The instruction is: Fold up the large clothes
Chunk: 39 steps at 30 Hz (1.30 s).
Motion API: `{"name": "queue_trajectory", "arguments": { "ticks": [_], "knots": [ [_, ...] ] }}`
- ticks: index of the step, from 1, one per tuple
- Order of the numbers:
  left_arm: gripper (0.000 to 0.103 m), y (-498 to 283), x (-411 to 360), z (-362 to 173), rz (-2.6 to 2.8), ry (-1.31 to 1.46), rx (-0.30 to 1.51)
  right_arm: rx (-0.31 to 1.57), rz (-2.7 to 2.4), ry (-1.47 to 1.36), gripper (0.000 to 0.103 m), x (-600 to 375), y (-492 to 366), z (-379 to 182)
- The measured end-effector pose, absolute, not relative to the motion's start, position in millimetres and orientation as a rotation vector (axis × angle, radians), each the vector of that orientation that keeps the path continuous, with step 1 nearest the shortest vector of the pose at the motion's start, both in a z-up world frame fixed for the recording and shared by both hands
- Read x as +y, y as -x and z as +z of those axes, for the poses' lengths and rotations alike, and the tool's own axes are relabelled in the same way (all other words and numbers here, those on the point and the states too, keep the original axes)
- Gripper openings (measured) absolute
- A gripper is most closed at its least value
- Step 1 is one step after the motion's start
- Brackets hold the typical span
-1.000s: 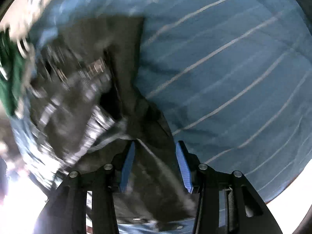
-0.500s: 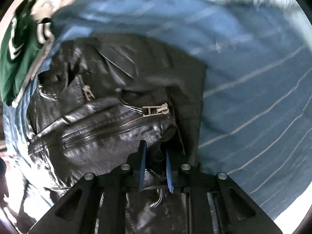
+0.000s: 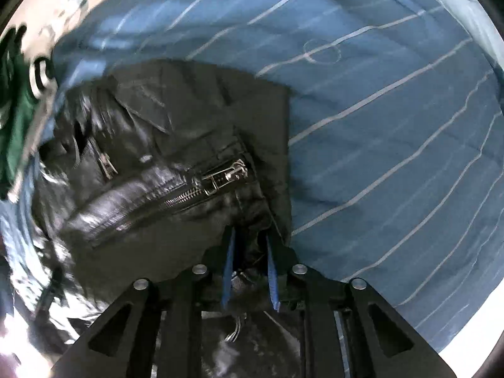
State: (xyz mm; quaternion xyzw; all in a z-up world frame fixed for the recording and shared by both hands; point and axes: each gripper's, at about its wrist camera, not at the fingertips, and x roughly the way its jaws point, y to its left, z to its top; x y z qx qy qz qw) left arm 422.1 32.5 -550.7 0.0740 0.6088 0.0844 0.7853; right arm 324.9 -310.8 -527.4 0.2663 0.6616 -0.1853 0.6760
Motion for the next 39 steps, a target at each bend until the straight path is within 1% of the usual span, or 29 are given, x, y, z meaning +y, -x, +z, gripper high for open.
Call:
{"name": "queue_trajectory", "arguments": {
  "ticks": [3, 6, 10, 12, 20, 30, 31, 32, 33, 34, 36, 37, 39],
  "knots": [
    [0.103, -422.6, 36.4, -537.6, 0.196, -0.155, 1.296, 1.404, -0.414, -0.637, 0.03, -317.4, -324.3, -496.8],
    [0.103, -419.8, 32.0, -531.5, 0.189, -0.16, 1.291, 1.359, -0.284, -0.668, 0.03, -305.5, -332.6, -485.4],
    [0.103, -416.3, 27.5, -558.1, 0.207, -0.186, 1.352, 1.472, -0.217, -0.608, 0.03, -279.1, -342.2, -515.8],
    [0.103, -415.7, 26.1, -556.5, 0.208, -0.177, 1.34, 1.551, -0.241, -0.586, 0.03, -274.5, -342.7, -542.7],
    [0.103, -414.0, 24.4, -556.1, 0.212, -0.192, 1.328, 1.571, -0.247, -0.54, 0.03, -265.6, -352.4, -573.0],
    [0.103, -407.0, 13.8, -551.3, 0.247, -0.235, 1.293, 1.592, -0.228, -0.549, 0.03, -263.1, -361.0, -577.3],
    [0.103, -405.7, 11.8, -547.7, 0.253, -0.244, 1.29, 1.593, -0.21, -0.552, 0.039, -265.0, -362.5, -575.0],
    [0.103, -403.5, 9.5, -542.6, 0.259, -0.251, 1.289, 1.576, -0.158, -0.583, 0.054, -267.4, -360.8, -570.3],
    [0.103, -399.9, 6.7, -536.3, 0.267, -0.258, 1.283, 1.548, -0.095, -0.624, 0.06, -269.8, -357.2, -563.9],
    [0.103, -393.9, 1.9, -528.0, 0.283, -0.274, 1.271, 1.523, -0.045, -0.657, 0.064, -272.4, -354.3, -560.7],
    [0.103, -380.3, -12.4, -512.1, 0.302, -0.309, 1.25, 1.484, 0.027, -0.696, 0.064, -280.9, -341.8, -546.1],
    [0.103, -374.2, -18.2, -506.1, 0.311, -0.326, 1.245, 1.468, 0.057, -0.713, 0.067, -288.8, -332.9, -537.8],
    [0.103, -352.4, -42.8, -488.9, 0.329, -0.368, 1.232, 1.446, 0.118, -0.767, 0.069, -305.6, -316.3, -527.5]
  ]
}}
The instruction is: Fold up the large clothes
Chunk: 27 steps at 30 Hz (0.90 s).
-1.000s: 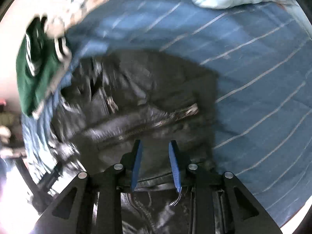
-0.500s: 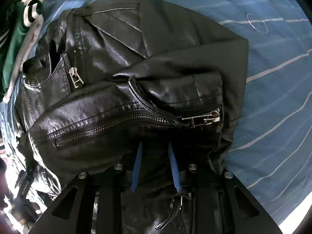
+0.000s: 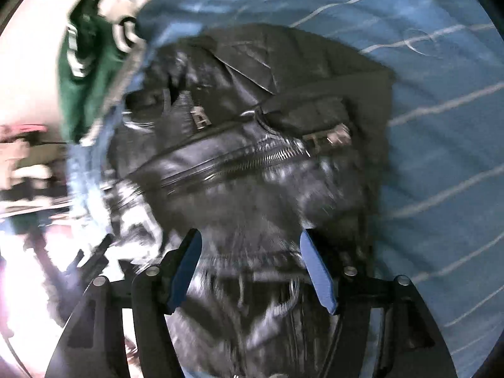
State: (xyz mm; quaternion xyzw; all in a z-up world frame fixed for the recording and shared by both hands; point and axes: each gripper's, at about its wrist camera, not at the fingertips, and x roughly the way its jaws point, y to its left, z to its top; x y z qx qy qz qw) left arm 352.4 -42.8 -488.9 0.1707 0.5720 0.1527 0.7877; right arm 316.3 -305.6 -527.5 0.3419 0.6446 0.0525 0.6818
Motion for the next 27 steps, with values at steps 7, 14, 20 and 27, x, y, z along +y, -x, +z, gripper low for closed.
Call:
{"name": "queue_trajectory", "arguments": {
  "ticks": [7, 14, 20, 27],
  "knots": [
    [0.103, -268.1, -155.5, -479.9, 0.455, -0.581, 1.244, 1.507, 0.126, -0.814, 0.081, -388.6, -248.9, -527.9],
    [0.103, -193.5, -273.2, -513.1, 0.453, -0.62, 1.387, 1.582, 0.061, -0.796, 0.085, -463.5, -192.1, -553.1],
    [0.103, -169.7, -345.8, -552.3, 0.457, -0.686, 1.407, 1.581, -0.022, -0.794, 0.085, -526.0, -164.4, -562.2],
    [0.103, -191.4, -348.4, -608.2, 0.571, -0.781, 1.387, 1.567, -0.075, -0.83, 0.085, -556.4, -166.3, -567.9]
  ]
}}
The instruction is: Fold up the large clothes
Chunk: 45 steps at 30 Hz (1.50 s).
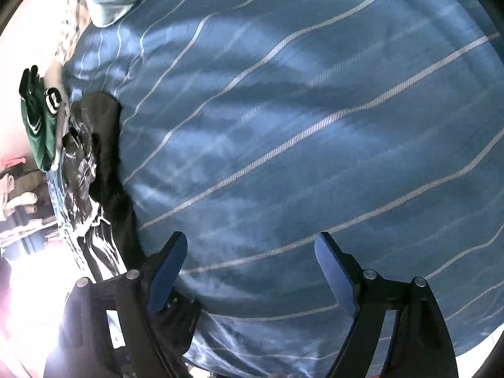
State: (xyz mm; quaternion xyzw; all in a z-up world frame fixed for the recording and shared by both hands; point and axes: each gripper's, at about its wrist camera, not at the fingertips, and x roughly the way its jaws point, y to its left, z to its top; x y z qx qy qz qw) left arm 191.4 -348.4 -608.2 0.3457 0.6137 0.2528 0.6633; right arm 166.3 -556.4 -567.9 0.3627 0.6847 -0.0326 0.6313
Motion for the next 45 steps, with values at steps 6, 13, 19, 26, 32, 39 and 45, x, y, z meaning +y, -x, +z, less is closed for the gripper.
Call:
{"name": "queue_trajectory", "arguments": {
  "ticks": [6, 13, 19, 26, 32, 39, 45],
  "knots": [
    [0.073, -212.4, -313.9, -598.0, 0.62, -0.661, 1.338, 1.564, -0.023, -0.825, 0.085, -542.7, -191.9, -568.3],
    [0.01, -218.3, -270.0, -556.3, 0.511, -0.431, 1.305, 1.498, 0.246, -0.927, 0.085, -489.8, -257.2, -581.2],
    [0.01, -222.3, -243.2, -528.0, 0.443, -0.322, 1.302, 1.486, 0.514, -1.196, 0.089, -418.2, -317.4, -621.1],
    [0.009, -221.8, -225.6, -505.9, 0.31, -0.211, 1.312, 1.467, 0.418, -1.202, 0.02, -366.9, -342.5, -599.9],
    [0.011, -220.7, -152.2, -472.9, 0.187, -0.037, 1.328, 1.421, 0.431, -0.949, 0.018, -298.7, -354.9, -492.5],
    [0.016, -223.1, -35.1, -457.3, 0.122, 0.15, 1.36, 1.462, 0.453, -0.696, 0.018, -148.3, -384.0, -433.6],
    [0.028, -199.3, 103.2, -491.7, 0.144, 0.54, 1.405, 1.624, 0.372, -0.435, 0.027, -1.9, -415.5, -473.4]
  ]
}}
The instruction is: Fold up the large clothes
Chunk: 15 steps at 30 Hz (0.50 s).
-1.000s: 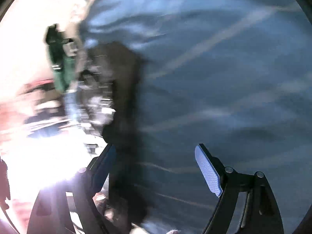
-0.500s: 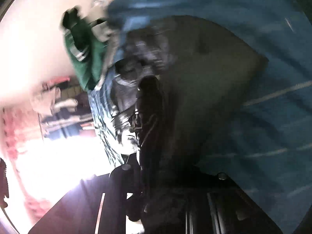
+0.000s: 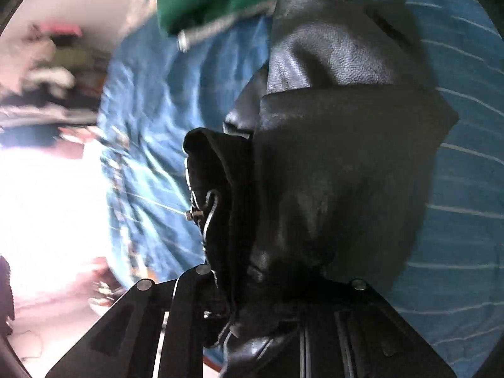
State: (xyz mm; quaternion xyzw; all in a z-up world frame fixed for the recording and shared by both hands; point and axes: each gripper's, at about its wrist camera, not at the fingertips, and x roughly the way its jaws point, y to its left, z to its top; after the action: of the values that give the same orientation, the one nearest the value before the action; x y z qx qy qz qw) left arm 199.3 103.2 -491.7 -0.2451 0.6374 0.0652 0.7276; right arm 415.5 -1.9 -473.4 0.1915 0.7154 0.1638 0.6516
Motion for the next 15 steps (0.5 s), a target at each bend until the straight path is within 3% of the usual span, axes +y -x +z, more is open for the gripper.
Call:
{"name": "queue_trajectory", "arguments": {
  "ticks": [1, 2, 4, 8, 15],
  "knots": [
    [0.041, -194.4, 114.8, -494.1, 0.167, 0.559, 1.408, 1.654, 0.36, -0.412, 0.041, 19.9, -418.8, -486.1],
    [0.063, -186.8, 134.4, -496.7, 0.21, 0.562, 1.405, 1.676, 0.361, -0.391, 0.056, 37.7, -421.1, -496.2],
    [0.077, -176.2, 156.4, -497.8, 0.246, 0.562, 1.389, 1.695, 0.413, -0.422, 0.069, 60.6, -425.0, -506.1],
    [0.077, -162.2, 174.1, -505.2, 0.278, 0.581, 1.384, 1.674, 0.619, -0.708, 0.069, 57.6, -416.1, -490.5],
    [0.077, -183.8, 115.7, -556.2, 0.291, 0.449, 1.437, 1.554, 0.366, -0.685, 0.069, -80.2, -405.7, -458.4]
  ]
}}
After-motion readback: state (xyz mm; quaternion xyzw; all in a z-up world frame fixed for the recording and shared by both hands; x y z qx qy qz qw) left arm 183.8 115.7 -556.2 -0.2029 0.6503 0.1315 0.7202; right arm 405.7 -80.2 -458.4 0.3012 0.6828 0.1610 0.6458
